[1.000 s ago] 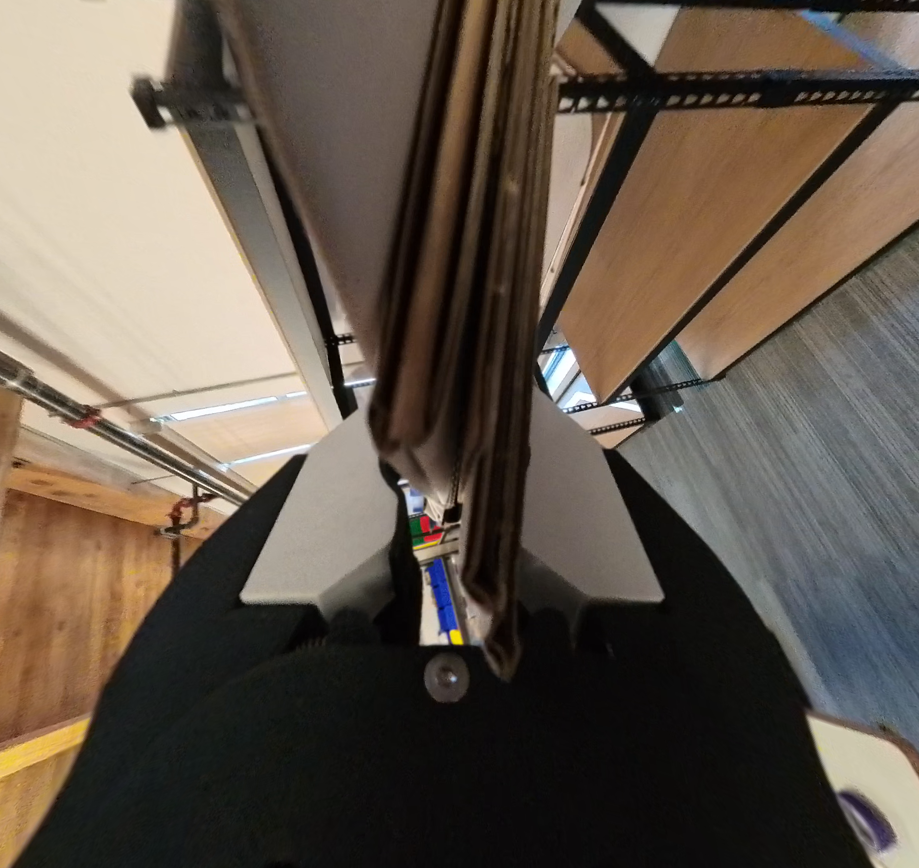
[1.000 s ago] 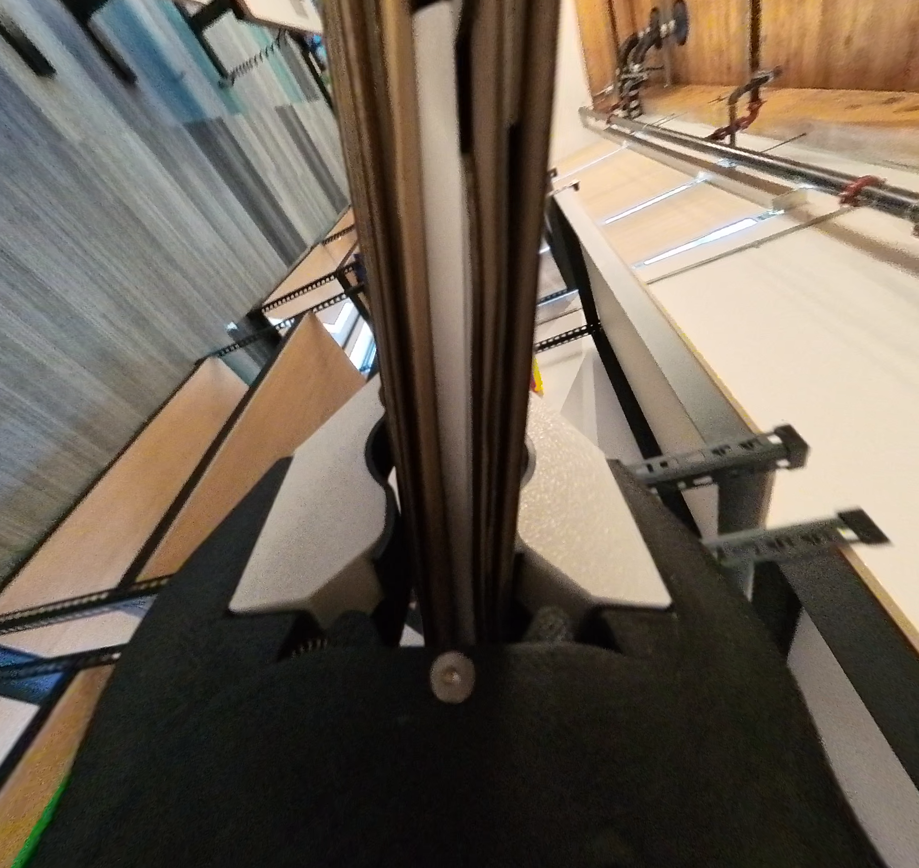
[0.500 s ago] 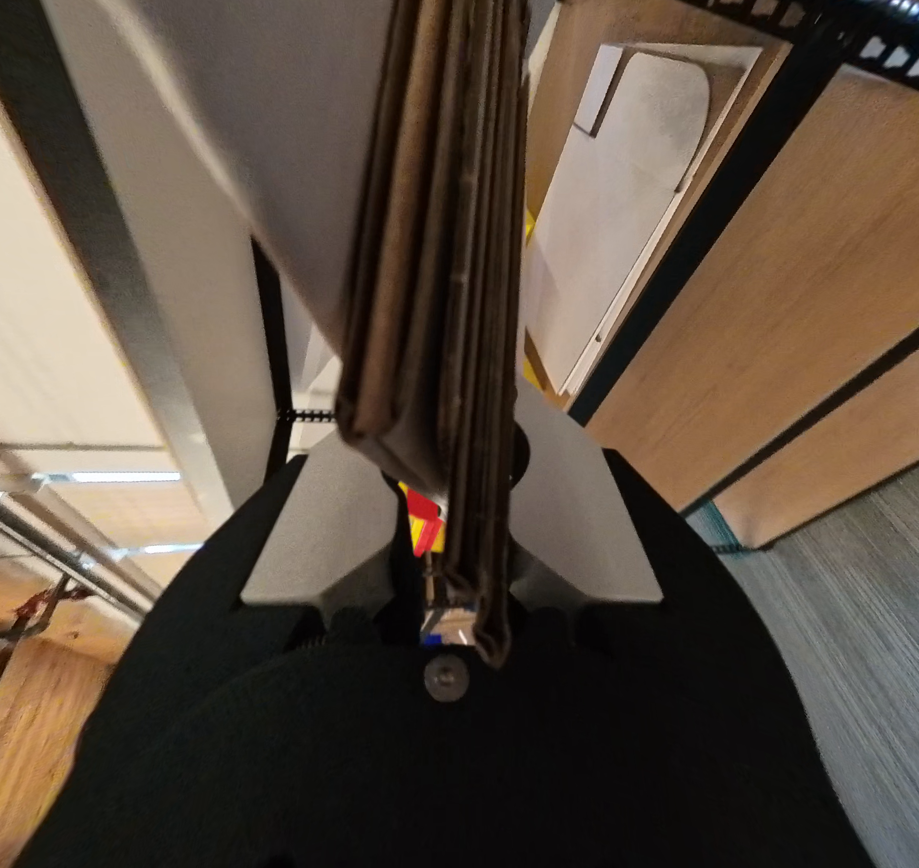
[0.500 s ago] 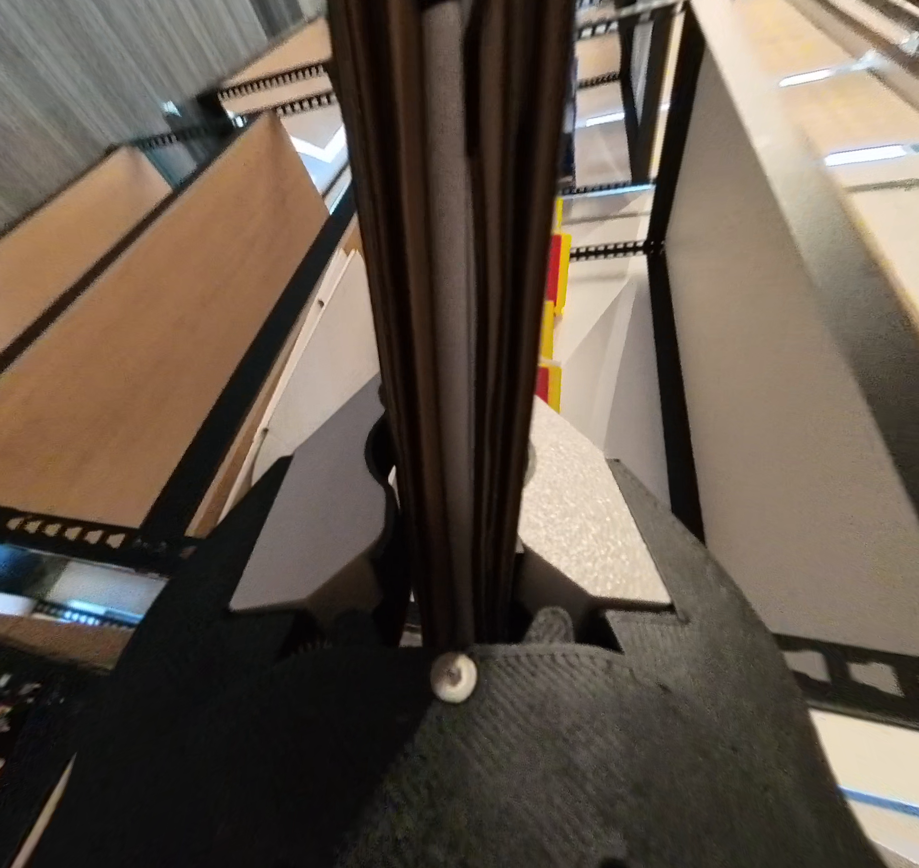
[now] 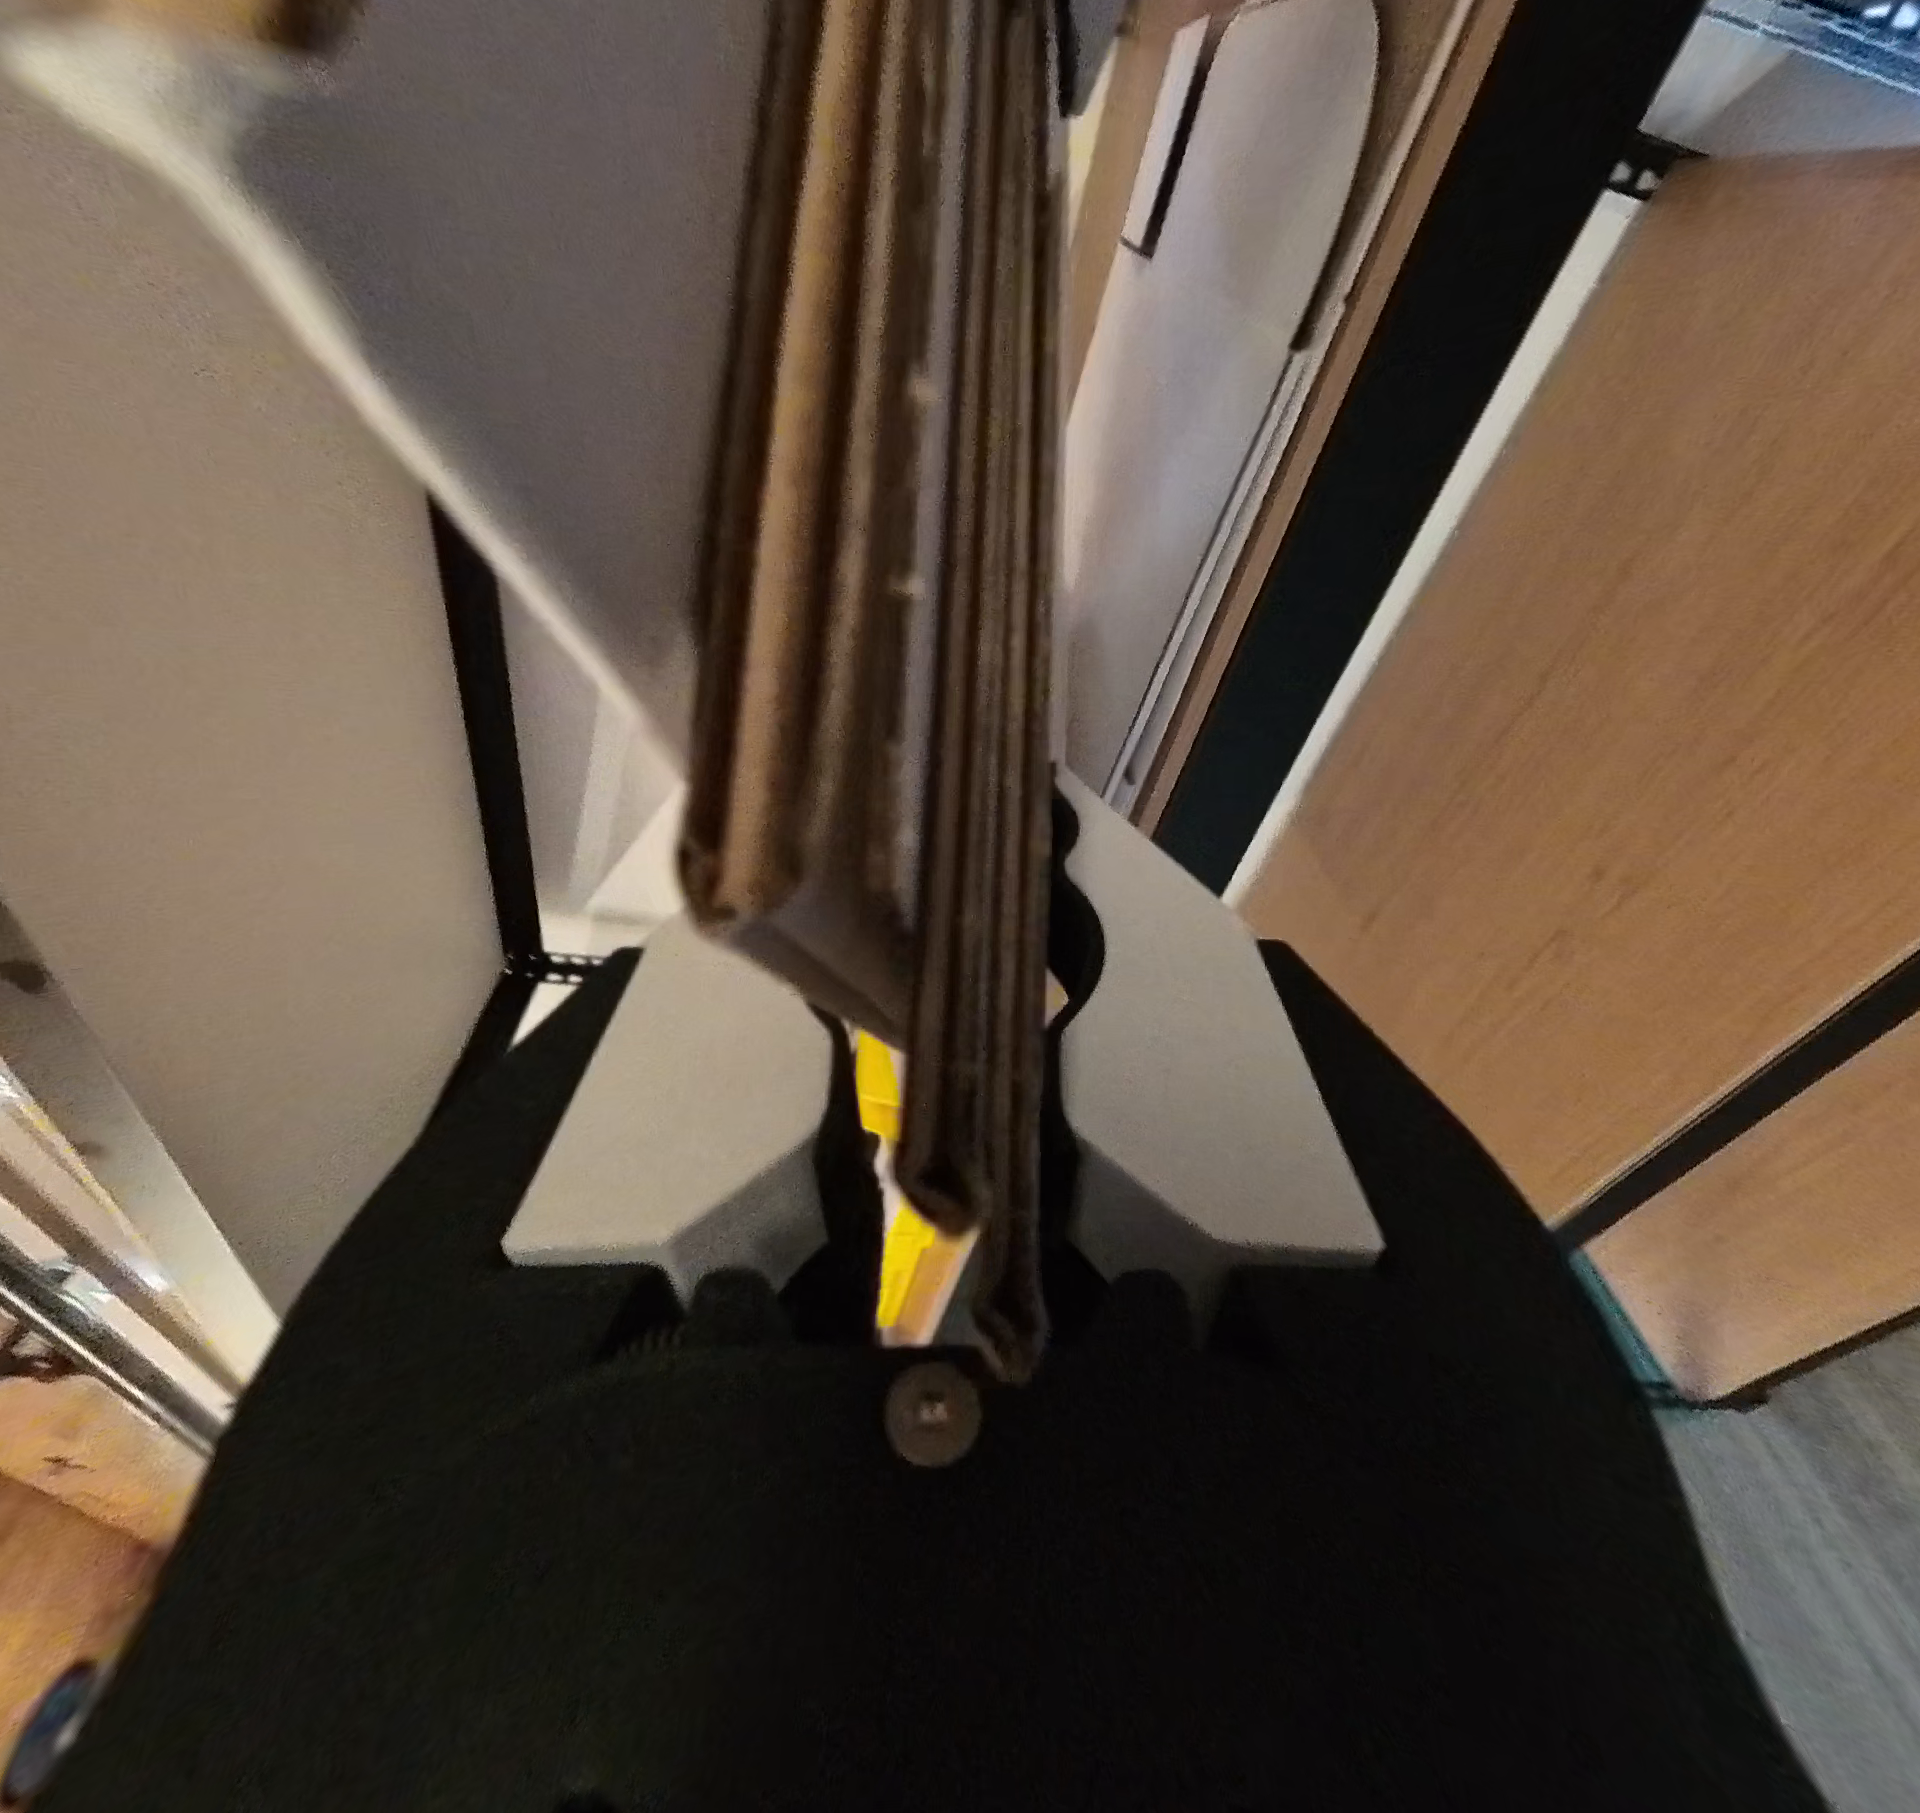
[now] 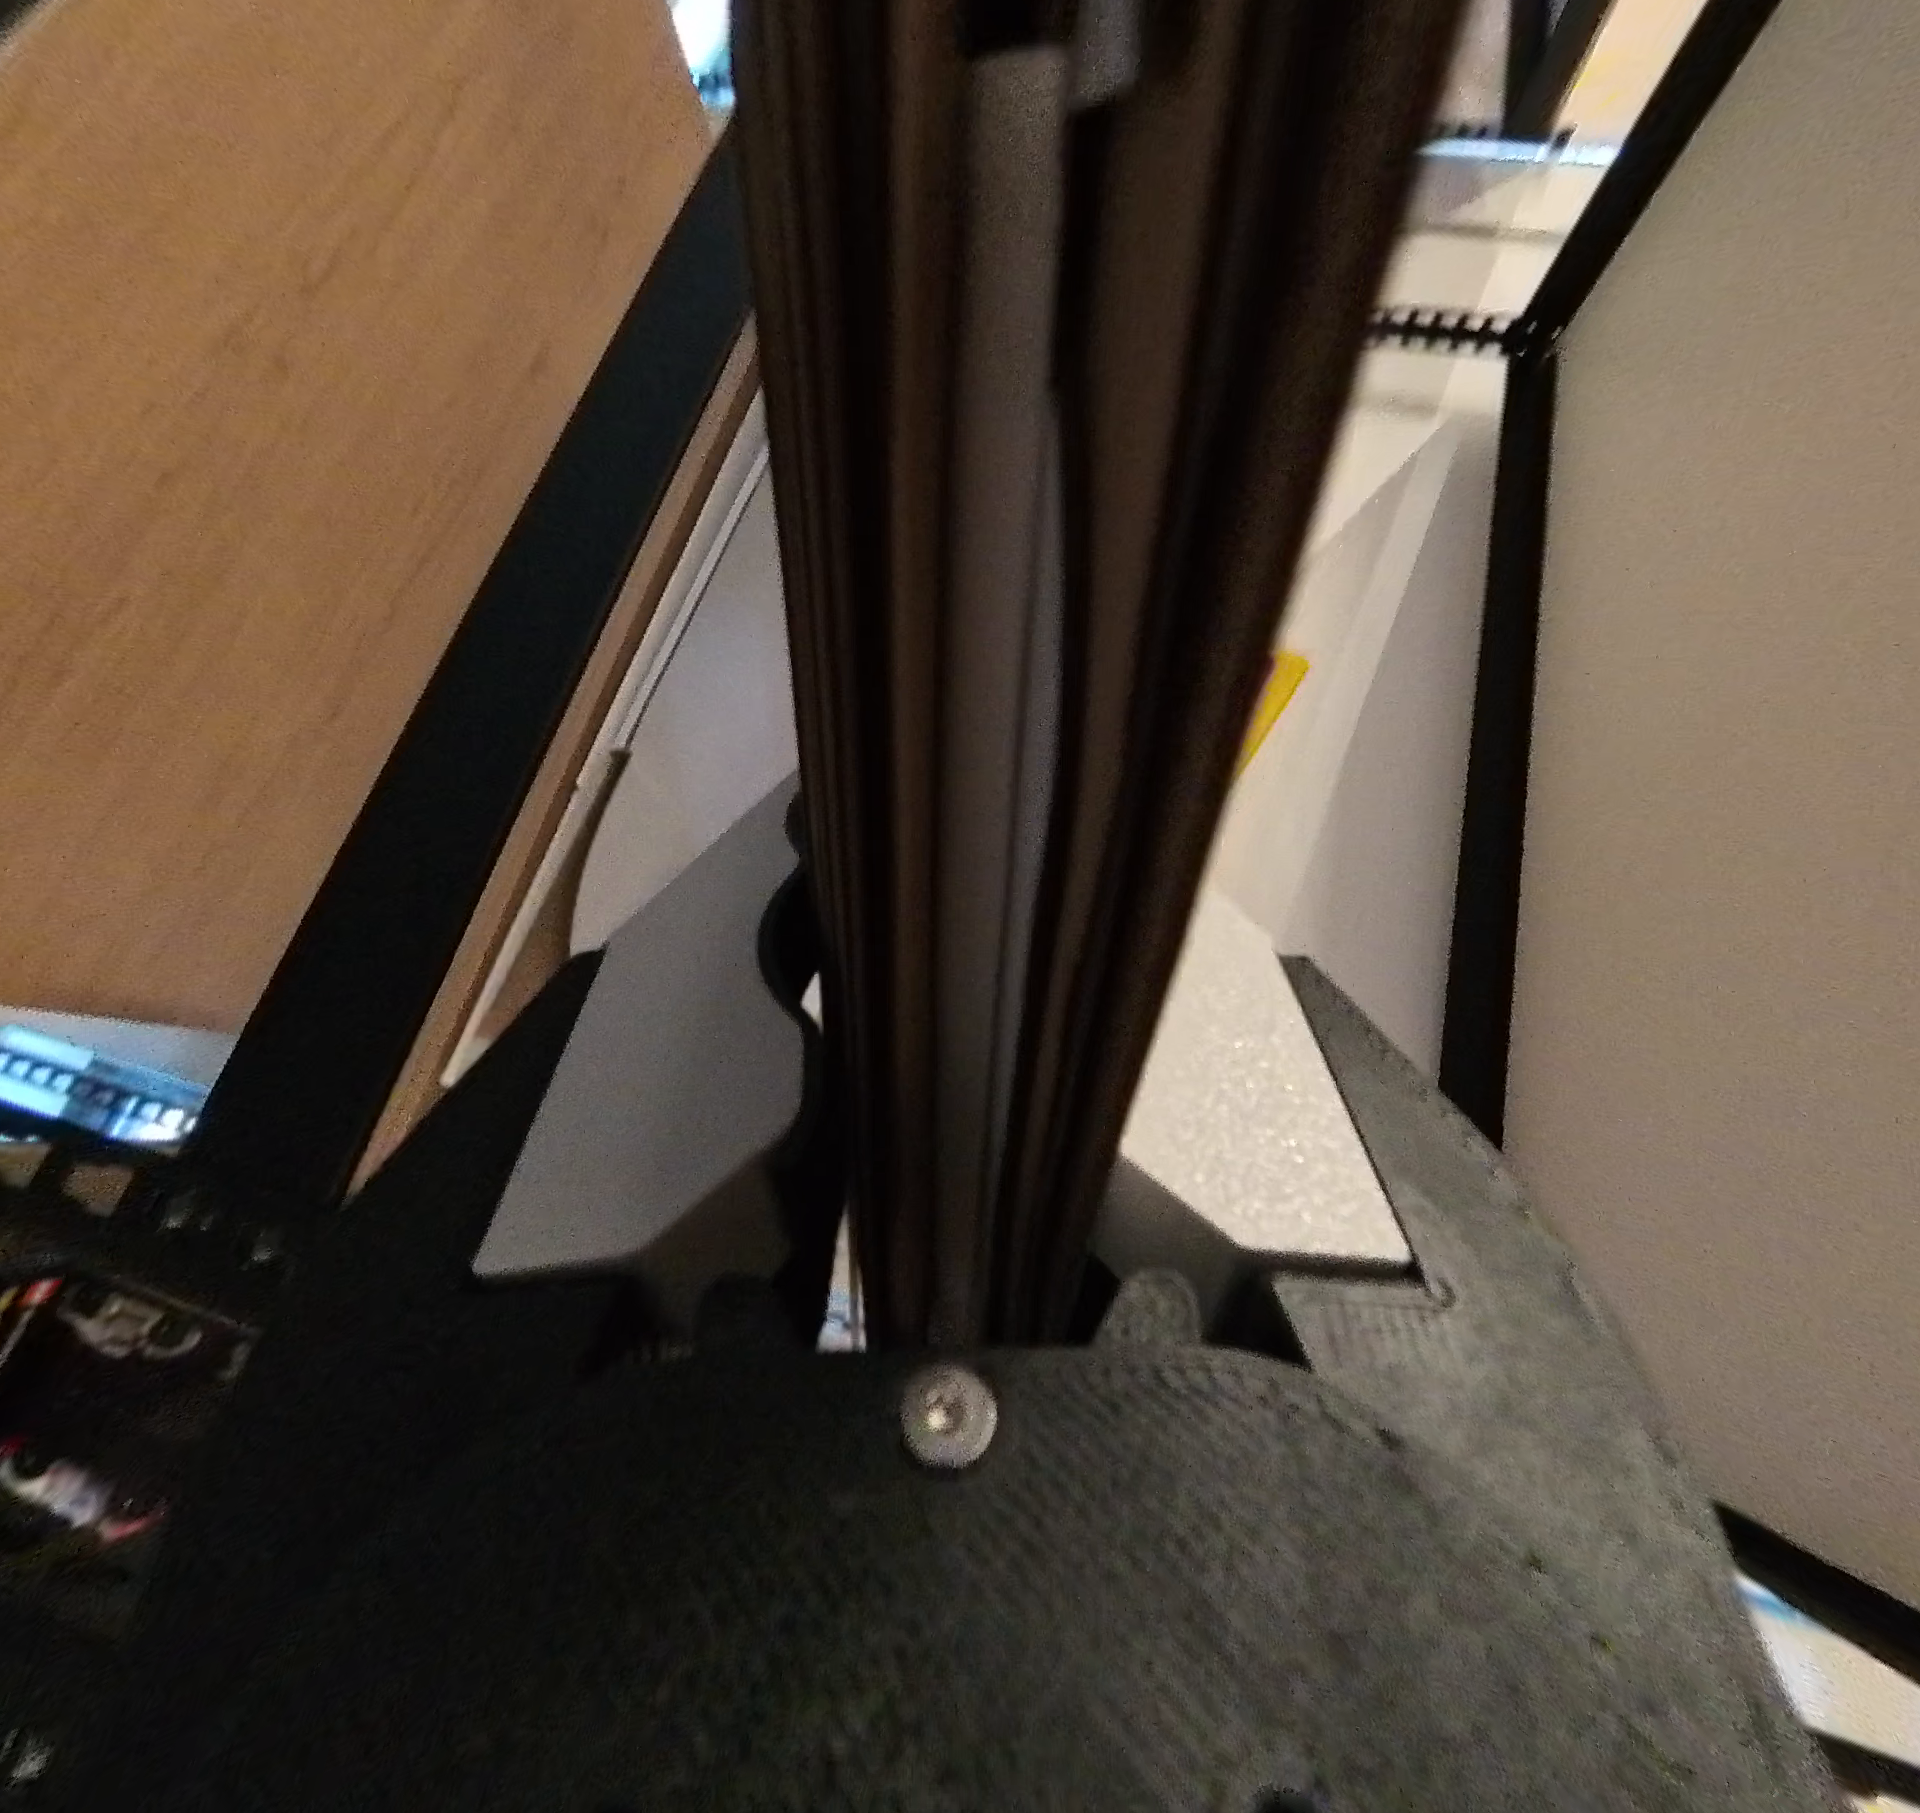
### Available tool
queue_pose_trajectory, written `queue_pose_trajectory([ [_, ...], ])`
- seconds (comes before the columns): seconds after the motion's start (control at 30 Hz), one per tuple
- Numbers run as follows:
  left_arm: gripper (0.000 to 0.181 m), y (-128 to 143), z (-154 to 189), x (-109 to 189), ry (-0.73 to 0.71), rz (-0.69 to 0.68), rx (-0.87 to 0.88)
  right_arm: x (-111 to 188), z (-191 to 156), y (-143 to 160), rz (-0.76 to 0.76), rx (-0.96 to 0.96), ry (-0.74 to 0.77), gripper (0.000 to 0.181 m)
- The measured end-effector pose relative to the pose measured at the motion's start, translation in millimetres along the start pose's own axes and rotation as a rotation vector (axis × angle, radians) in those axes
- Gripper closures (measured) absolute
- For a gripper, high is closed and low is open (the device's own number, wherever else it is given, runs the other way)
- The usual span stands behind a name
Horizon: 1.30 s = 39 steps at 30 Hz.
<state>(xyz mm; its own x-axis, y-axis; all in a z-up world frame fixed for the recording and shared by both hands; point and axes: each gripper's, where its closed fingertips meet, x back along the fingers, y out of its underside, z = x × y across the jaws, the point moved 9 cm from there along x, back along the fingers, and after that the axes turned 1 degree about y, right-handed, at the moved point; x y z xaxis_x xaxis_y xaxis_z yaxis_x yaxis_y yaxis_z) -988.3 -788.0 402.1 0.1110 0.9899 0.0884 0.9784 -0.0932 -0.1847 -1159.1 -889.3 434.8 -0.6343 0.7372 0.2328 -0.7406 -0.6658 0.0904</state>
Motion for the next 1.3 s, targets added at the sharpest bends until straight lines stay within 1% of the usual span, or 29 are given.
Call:
queue_pose_trajectory([
  [0.1, 0.151, 7.9, -5.6, -7.6, 0.024, 0.003, 0.089, -7.2, -4.0, -1.4, -0.156, -0.002, -0.005, 0.128],
  [0.2, 0.151, 11.3, -2.0, -8.2, 0.031, 0.017, 0.133, 2.5, -15.0, -4.1, -0.411, 0.016, 0.096, 0.123],
  [0.23, 0.15, 12.5, 1.4, -7.9, 0.025, 0.021, 0.138, 13.6, -21.2, -5.3, -0.489, -0.019, 0.124, 0.121],
  [0.27, 0.15, 13.7, 4.4, -7.7, 0.022, 0.025, 0.149, 27.9, -30.2, -7.7, -0.538, -0.123, 0.138, 0.127],
  [0.3, 0.15, 15.1, 6.8, -7.3, 0.019, 0.028, 0.162, 44.8, -40.1, -11.8, -0.524, -0.271, 0.147, 0.131],
  [0.33, 0.15, 16.5, 8.7, -6.8, 0.016, 0.03, 0.175, 64.7, -49.1, -13.9, -0.474, -0.438, 0.185, 0.129],
  [0.37, 0.15, 17.5, 10.4, -6.4, 0.013, 0.032, 0.186, 85.1, -59.5, -13.3, -0.399, -0.644, 0.225, 0.139],
  [0.4, 0.151, 17.8, 12.2, -6.1, 0.008, 0.031, 0.197, 101.7, -70.5, -12.1, -0.276, -0.933, 0.241, 0.146],
  [0.43, 0.15, 17.8, 13.8, -6.0, 0.001, 0.029, 0.21, 113.1, -79.8, -10.5, -0.1, -1.306, 0.23, 0.142],
  [0.5, 0.15, 17.8, 16.7, -5.8, -0.01, 0.026, 0.228, 118.6, -93.1, -1.9, 0.35, -2.037, 0.102, 0.115],
  [0.53, 0.149, 17.7, 18.5, -5.6, -0.014, 0.024, 0.228, 112.5, -98.9, 3.9, 0.518, -2.286, -0.025, 0.1],
  [0.57, 0.149, 17.4, 21.2, -5.5, -0.018, 0.021, 0.225, 103.7, -102.7, 9.3, 0.616, -2.422, -0.118, 0.085],
  [0.6, 0.149, 17.2, 25.0, -5.1, -0.024, 0.02, 0.22, 94.8, -104.5, 13.9, 0.672, -2.508, -0.128, 0.076],
  [0.67, 0.148, 17.1, 34.9, -4.4, -0.035, 0.019, 0.197, 74.1, -105.9, 15.0, 0.672, -2.617, -0.121, 0.064],
  [0.73, 0.148, 16.8, 45.9, -4.1, -0.046, 0.022, 0.175, 52.2, -103.5, -0.5, 0.726, -2.764, -0.188, 0.054],
  [0.77, 0.148, 16.5, 51.4, -4.0, -0.054, 0.024, 0.152, 42.2, -102.7, -10.3, 0.74, -2.82, -0.219, 0.054],
  [0.8, 0.148, 16.6, 56.7, -4.1, -0.061, 0.029, 0.133, 33.9, -102.9, -18.5, 0.737, -2.858, -0.221, 0.061],
  [0.83, 0.148, 17.3, 62.0, -4.0, -0.068, 0.037, 0.119, 27.2, -104.3, -23.5, 0.72, -2.894, -0.196, 0.074],
  [0.93, 0.146, 21.3, 78.6, -3.9, -0.091, 0.083, 0.092, 11.1, -116.4, -35.0, 0.582, -2.971, -0.091, 0.103],
  [0.97, 0.146, 23.5, 83.4, -3.9, -0.104, 0.103, 0.068, 8.1, -123.8, -37.3, 0.522, -2.983, -0.047, 0.125],
  [1.0, 0.143, 26.3, 87.7, -3.6, -0.114, 0.129, 0.045, 6.1, -129.8, -38.9, 0.545, -3.015, -0.034, 0.136],
  [1.03, 0.139, 29.2, 92.3, -3.3, -0.107, 0.163, 0.026, 4.2, -135.4, -40.5, 0.56, -3.059, -0.021, 0.142],
  [1.1, 0.126, 38.2, 100.8, -0.8, -0.035, 0.222, 0.003, 0.6, -147.5, -44.1, 0.541, -3.089, 0.016, 0.148],
  [1.13, 0.115, 46.6, 103.3, 2.3, 0.017, 0.242, 0.009, -0.7, -153.4, -47.3, 0.542, -3.108, 0.029, 0.149],
  [1.17, 0.111, 58.6, 103.0, 6.5, 0.055, 0.265, 0.018, -1.7, -158.6, -49.5, 0.539, -3.129, 0.05, 0.15],
  [1.2, 0.101, 73.7, 100.6, 11.2, 0.085, 0.297, 0.03, -2.5, -161.7, -51.3, 0.523, -3.149, 0.069, 0.153],
  [1.23, 0.106, 92.1, 96.9, 16.0, 0.126, 0.321, 0.054, -2.5, -161.9, -53.1, 0.509, -3.159, 0.087, 0.153],
  [1.27, 0.104, 113.3, 91.0, 21.4, 0.175, 0.331, 0.108, -2.1, -160.0, -54.6, 0.491, -3.152, 0.099, 0.153],
  [1.3, 0.105, 136.6, 83.3, 27.0, 0.234, 0.348, 0.206, -1.3, -157.0, -55.8, 0.476, -3.148, 0.11, 0.152],
])
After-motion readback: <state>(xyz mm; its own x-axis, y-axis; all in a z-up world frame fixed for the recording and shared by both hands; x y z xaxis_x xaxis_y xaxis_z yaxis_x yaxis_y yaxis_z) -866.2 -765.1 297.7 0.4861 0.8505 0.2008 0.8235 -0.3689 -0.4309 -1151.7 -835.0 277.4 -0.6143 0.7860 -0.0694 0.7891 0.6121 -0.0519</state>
